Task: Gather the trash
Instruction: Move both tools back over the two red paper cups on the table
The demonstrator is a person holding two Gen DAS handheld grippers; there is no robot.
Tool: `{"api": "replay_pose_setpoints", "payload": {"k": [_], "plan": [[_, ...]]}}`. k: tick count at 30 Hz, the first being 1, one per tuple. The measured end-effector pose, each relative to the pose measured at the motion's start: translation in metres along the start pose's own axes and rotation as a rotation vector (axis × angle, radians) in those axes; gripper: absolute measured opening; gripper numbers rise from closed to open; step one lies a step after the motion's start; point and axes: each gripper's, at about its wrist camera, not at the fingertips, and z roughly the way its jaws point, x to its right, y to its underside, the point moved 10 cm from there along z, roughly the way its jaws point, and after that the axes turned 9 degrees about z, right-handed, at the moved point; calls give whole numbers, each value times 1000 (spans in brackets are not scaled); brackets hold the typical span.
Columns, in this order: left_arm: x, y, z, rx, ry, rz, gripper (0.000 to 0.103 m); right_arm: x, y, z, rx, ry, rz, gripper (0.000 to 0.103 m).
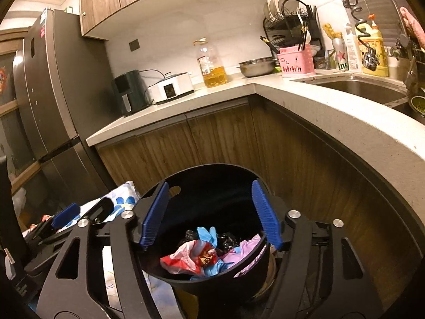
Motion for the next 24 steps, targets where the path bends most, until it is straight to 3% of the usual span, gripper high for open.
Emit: {"api": "replay_pose_setpoints", "payload": {"k": [5,15,24], "plan": [[-34,17,-20,-7,-78,-56,96,-15,6,-15,20,-5,-26,76],[-105,57,-72,-16,-219,-115,97,-65,34,-34,21,-63,-43,79],[-196,85,-115,-15,-384,-183,97,-136,85,-28,-52,-147,-78,79]]}}
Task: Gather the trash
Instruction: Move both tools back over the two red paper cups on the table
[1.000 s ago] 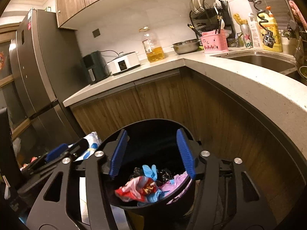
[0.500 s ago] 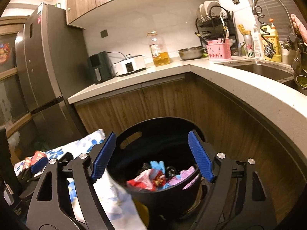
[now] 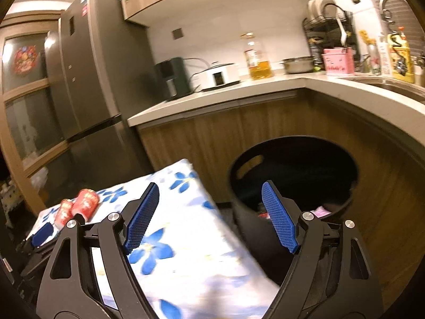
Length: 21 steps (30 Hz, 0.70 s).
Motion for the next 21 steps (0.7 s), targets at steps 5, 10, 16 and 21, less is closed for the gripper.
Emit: {"api": "replay_pose_setpoints", "payload": {"k": [5,10,16,21], "plan": [[-65,6,5,-1,-96,-43,97,-49,22,14,-33,-57,-26,79],[-119,10,14,2,-171,-76,97,-99,44,30,-68,-112,-62,79],[-173,9,36,-19,-205,-124,97,-149,66,50,-107,-169,-86,79],[-198,6,56,-36,-202,-162,97,-179,77,67,-129,-199,-94,79]]}}
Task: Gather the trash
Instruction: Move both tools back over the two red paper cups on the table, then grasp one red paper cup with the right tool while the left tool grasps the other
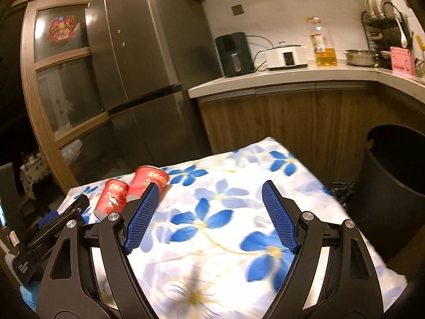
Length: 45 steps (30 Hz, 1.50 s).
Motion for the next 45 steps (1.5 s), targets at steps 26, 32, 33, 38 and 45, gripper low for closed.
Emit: {"api": "replay_pose_setpoints", "payload": {"k": [26,32,33,38,45], "plan": [[-4,19,105,-217,110,-22,65,-77,26,122,-165,-95,12,79],[-15,21,100,-209,107,-63,62,-87,39,146,-223,-110,34,79],[-20,22,97,-207,99,-83,62,-89,42,150,-235,-112,39,79],[-41,20,86,-189,58,-138,62,-101,53,167,-285,-134,55,79],[-44,13,79,-151,34,-133,62,-119,61,181,-320,-143,46,72]]}}
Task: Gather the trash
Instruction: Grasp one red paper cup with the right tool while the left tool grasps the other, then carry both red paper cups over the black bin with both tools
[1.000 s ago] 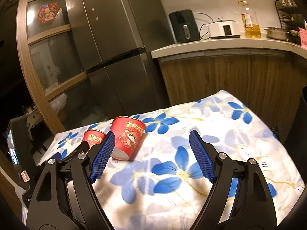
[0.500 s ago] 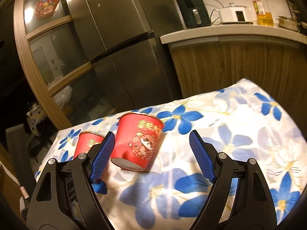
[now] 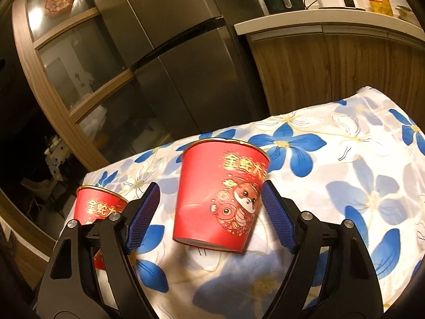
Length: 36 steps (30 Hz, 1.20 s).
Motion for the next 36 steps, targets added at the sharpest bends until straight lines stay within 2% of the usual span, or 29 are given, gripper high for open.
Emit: {"api": "replay_pose_setpoints", "payload": {"k": [2,14,21,27,36], "plan": [[0,0,1,-1,2,2,62,-1,2,4,-14,5,0,66],[3,0,-1,2,8,13,62,2,5,-13,8,7,-13,61],[18,-2,-13,9,24,53,62,19,3,-57,46,-1,1,61],[41,-2,-35,31,43,104,62,31,1,-97,80,-2,3,61],[77,10,-70,48,83,123,62,56,-7,-163,153,6,5,61]]}}
